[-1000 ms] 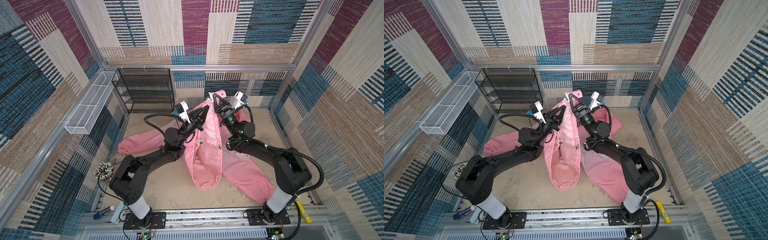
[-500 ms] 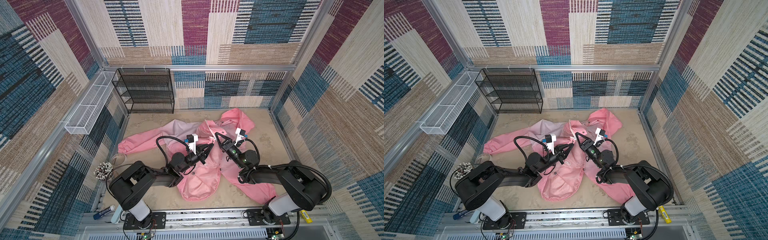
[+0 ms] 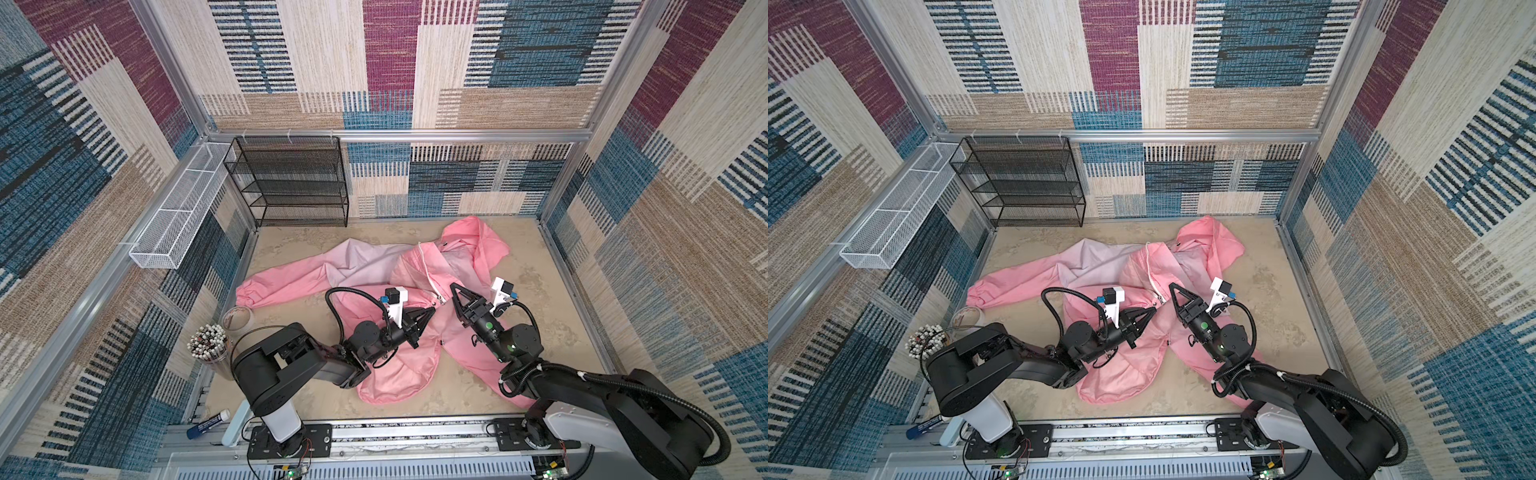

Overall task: Zip up the jacket
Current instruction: 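Lower both grippers with the joined hems toward the table nearer the robot, then move the right gripper to the zipper slider beside the left gripper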

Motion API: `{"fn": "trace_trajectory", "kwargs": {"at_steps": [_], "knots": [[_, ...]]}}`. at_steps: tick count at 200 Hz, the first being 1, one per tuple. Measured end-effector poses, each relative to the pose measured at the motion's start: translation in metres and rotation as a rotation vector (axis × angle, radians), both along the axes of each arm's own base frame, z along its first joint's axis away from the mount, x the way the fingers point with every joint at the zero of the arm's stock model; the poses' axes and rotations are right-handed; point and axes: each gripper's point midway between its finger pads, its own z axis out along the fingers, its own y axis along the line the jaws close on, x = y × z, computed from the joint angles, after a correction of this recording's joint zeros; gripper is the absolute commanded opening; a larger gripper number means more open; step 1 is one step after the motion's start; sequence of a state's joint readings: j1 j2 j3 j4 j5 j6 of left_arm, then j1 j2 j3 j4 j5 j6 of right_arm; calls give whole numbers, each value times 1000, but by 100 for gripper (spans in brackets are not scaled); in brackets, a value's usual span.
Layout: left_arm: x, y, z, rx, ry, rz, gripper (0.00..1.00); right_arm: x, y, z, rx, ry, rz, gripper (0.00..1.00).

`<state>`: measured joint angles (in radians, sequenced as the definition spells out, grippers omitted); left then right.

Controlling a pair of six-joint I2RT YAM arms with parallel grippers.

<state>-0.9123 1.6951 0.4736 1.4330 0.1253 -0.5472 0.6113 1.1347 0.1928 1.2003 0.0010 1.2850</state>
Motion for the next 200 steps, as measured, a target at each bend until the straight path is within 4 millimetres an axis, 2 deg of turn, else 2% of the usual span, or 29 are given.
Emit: {"fn": "trace_trajectory", "kwargs": {"at_steps": [14, 41, 57, 76, 112, 136, 148, 177, 200], "knots": [[1, 1, 1, -1, 0, 7, 0, 0, -2, 1, -2, 7, -8, 60], [2, 2, 1, 1, 3, 18, 0, 3, -6, 8, 2, 50, -31, 74], [2, 3, 0, 4, 5, 19, 0, 7, -9, 13, -9, 112, -55, 88], [1, 4, -2, 8, 9, 20, 0, 7, -15, 13, -34, 197, -80, 97], [0, 4, -5, 20, 17, 18, 0, 8, -17, -11, -152, 417, -103, 100], [0, 4, -5, 27, 13, 23, 0, 9, -15, -18, -229, 536, -100, 100], [0, 5, -5, 32, 8, 27, 0, 4, -13, -24, -248, 579, -78, 100], [1, 6, -5, 38, 5, 36, 0, -16, -12, -54, -242, 715, -27, 100], [0, 7, -5, 40, 4, 36, 0, -24, -7, -60, -217, 760, 9, 100]]}}
